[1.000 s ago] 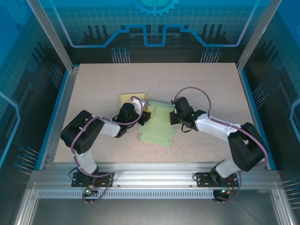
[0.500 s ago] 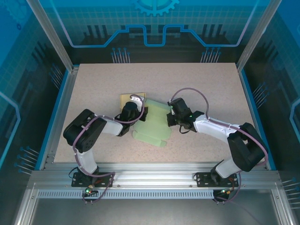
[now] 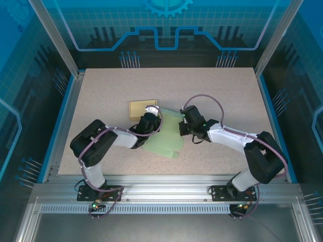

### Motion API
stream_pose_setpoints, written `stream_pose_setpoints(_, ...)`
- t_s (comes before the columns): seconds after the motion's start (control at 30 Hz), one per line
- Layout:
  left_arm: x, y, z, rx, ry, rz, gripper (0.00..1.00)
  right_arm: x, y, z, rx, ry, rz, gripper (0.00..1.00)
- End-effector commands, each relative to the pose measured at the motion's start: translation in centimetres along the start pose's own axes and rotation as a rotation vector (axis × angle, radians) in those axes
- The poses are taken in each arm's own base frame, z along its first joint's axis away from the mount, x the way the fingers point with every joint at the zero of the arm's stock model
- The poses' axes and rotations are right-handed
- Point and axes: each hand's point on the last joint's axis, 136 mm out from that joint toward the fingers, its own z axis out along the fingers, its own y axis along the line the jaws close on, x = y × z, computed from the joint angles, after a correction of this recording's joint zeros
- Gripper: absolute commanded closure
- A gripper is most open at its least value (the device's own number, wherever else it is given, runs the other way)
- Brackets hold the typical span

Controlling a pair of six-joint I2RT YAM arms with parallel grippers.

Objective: Fold the paper box

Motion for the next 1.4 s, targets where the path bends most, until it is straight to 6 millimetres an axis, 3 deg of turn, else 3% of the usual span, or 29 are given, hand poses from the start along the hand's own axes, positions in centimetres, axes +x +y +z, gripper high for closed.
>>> stream_pose_setpoints(0.0,-0.7,0.0,-0.3,-0.007,0.04,-0.045,1.0,-0.1,0.3,0.8,0.041,0.033,-0.022,0.88)
stream_pose_setpoints(0.33,0.5,-0.3,-0.8,0.014,0.134,-0.052,1.0,-1.2,-0.9,3.6,0.173,0.07,-0.067,0.89)
stream_pose_setpoints(0.6,0.5,-0.4,-0.6,0.013,0.152,-0.04,1.0,-2.0,-2.3,4.7,0.282,0.067,-0.086,0.82)
stream_pose_setpoints(0.73,0.4,-0.4,-0.5,0.006,0.158,-0.043,1.0,-2.3,-2.8,4.7,0.322,0.056,-0.088,0.89)
stream_pose_setpoints(0.93,0.2,1.6,-0.4,-0.125,0.163,-0.101,1.0,-1.7,-5.2,3.8,0.483,0.107,-0.089,0.92)
stream_pose_setpoints(1.07,-0.5,3.6,-0.5,-0.254,0.112,-0.159,1.0,-1.1,-5.2,3.2,0.517,0.121,-0.089,0.94)
stream_pose_setpoints(1.23,-1.2,4.4,-0.2,-0.316,0.089,-0.202,1.0,-0.6,-5.6,2.7,0.634,0.155,-0.134,0.99)
stream_pose_setpoints(1.37,-1.1,4.7,0.2,-0.347,0.099,-0.251,0.94,-0.2,-5.8,3.3,0.671,0.189,-0.154,0.99)
